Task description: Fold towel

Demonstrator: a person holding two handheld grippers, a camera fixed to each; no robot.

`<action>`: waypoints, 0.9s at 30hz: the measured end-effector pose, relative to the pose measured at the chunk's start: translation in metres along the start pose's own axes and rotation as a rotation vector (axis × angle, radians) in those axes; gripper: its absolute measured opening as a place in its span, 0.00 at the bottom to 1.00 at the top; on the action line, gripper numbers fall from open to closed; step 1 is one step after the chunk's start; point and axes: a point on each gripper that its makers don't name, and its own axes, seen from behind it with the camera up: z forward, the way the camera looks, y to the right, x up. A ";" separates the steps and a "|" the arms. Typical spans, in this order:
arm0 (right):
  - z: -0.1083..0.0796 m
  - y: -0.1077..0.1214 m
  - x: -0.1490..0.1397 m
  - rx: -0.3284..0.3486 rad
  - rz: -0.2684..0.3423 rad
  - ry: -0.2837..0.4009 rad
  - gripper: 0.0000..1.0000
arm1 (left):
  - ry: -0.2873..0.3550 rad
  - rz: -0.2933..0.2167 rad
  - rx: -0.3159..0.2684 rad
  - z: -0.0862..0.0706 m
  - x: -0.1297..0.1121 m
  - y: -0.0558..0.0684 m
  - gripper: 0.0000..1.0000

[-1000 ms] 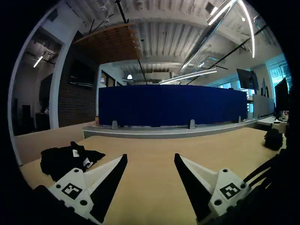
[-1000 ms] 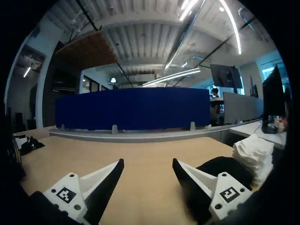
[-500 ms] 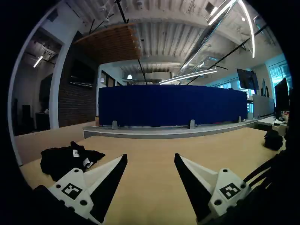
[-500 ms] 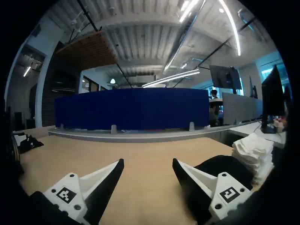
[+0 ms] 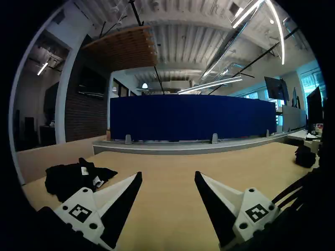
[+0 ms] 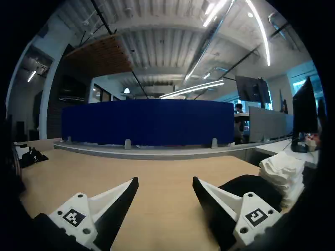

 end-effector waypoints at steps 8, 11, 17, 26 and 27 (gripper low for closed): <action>-0.001 -0.002 0.001 0.004 0.000 0.003 1.00 | 0.000 0.000 0.000 0.000 0.000 0.000 0.93; -0.001 -0.002 0.001 0.009 0.000 0.003 1.00 | 0.000 0.000 0.000 0.000 0.000 0.000 0.93; -0.001 -0.003 0.000 0.011 0.000 0.003 1.00 | 0.000 0.000 0.000 0.000 0.000 -0.001 0.93; -0.001 -0.002 0.000 0.010 0.000 0.002 1.00 | 0.000 0.000 0.000 0.000 0.000 0.000 0.93; -0.001 -0.002 0.000 0.010 0.000 0.002 1.00 | 0.000 0.000 0.000 0.000 0.000 0.000 0.93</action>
